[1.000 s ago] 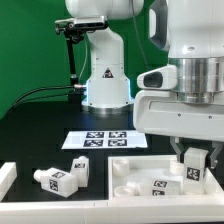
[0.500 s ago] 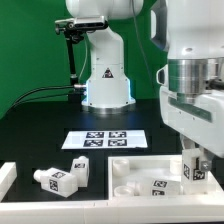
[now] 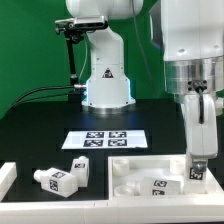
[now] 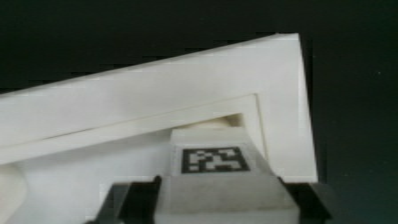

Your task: Assemble one leg

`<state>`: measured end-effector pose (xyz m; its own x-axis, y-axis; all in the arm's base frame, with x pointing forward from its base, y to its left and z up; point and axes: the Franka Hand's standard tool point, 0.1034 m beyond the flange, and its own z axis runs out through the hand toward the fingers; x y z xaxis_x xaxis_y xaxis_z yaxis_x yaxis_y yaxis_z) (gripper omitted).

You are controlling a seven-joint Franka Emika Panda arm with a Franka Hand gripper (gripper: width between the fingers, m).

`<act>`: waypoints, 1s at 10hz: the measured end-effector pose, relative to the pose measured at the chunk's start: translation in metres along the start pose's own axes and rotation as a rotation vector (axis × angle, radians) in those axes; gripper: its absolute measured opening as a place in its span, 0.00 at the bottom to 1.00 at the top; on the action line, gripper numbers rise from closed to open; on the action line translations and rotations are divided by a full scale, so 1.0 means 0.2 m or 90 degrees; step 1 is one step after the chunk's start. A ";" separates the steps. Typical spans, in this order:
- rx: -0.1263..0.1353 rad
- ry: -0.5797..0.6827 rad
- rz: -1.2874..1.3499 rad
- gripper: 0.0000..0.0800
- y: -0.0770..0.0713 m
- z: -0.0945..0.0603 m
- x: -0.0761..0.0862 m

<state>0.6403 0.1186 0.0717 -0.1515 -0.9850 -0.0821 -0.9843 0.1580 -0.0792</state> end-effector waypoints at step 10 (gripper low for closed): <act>-0.023 0.018 -0.779 0.81 -0.02 -0.01 0.03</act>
Offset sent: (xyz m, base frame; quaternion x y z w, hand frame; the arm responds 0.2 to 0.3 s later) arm 0.0023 0.0209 -0.0061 0.0130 -0.0348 -0.4714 0.8811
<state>0.6432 0.1109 0.0744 0.8739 -0.4837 0.0487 -0.4807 -0.8748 -0.0608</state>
